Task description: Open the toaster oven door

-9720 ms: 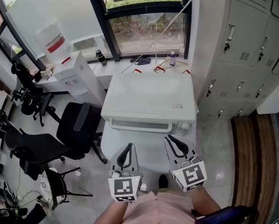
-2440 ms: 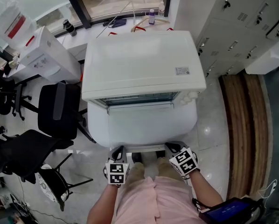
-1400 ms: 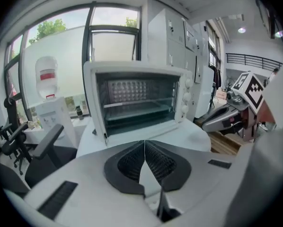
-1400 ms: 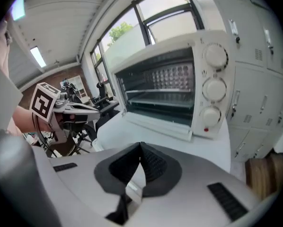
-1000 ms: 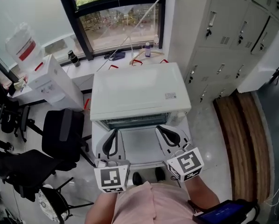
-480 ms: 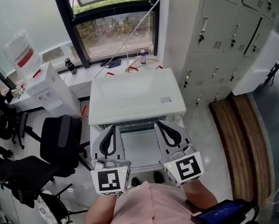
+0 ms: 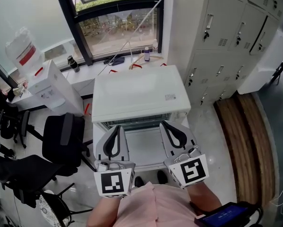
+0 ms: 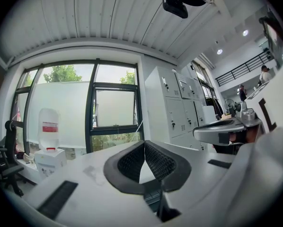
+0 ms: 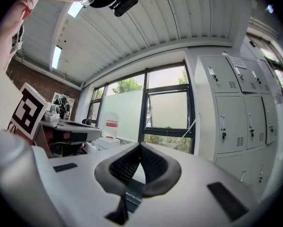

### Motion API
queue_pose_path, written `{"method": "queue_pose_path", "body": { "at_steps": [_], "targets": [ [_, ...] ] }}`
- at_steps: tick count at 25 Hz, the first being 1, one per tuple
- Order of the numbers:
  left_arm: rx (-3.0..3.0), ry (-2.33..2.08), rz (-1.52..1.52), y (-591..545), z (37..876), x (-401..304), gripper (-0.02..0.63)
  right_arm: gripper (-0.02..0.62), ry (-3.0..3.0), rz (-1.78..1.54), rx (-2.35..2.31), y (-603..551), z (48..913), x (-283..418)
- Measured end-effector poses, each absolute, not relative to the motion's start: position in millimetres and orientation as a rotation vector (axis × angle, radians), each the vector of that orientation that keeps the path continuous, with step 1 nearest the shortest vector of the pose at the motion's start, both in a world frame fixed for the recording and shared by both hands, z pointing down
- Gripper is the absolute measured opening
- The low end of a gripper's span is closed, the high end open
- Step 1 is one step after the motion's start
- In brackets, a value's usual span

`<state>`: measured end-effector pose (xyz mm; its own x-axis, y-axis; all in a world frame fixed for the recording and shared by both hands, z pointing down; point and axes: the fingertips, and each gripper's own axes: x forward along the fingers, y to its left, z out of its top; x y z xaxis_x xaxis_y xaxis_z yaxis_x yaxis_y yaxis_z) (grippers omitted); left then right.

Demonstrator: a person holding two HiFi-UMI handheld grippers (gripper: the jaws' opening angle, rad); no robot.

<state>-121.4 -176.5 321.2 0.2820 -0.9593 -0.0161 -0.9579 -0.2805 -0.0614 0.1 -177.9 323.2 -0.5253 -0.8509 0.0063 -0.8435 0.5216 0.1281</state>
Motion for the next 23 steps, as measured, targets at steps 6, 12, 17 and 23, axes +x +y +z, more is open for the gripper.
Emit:
{"method": "queue_pose_path", "body": {
  "at_steps": [6,12,17,23],
  "targets": [
    [-2.474,1.847,-0.025,-173,323,-120,0.014,0.0,-2.685,-0.15,1.487,-172,326,0],
    [-2.491,1.837,-0.021,-169,325,-115,0.014,0.0,-2.685,-0.142,1.479,-168,327,1],
    [-2.499,1.835,-0.025,-169,327,-113,0.014,0.0,-2.687,-0.146,1.48,-166,326,2],
    [-2.497,1.83,-0.021,-168,328,-114,0.014,0.0,-2.673,-0.139,1.471,-164,332,2]
  ]
}}
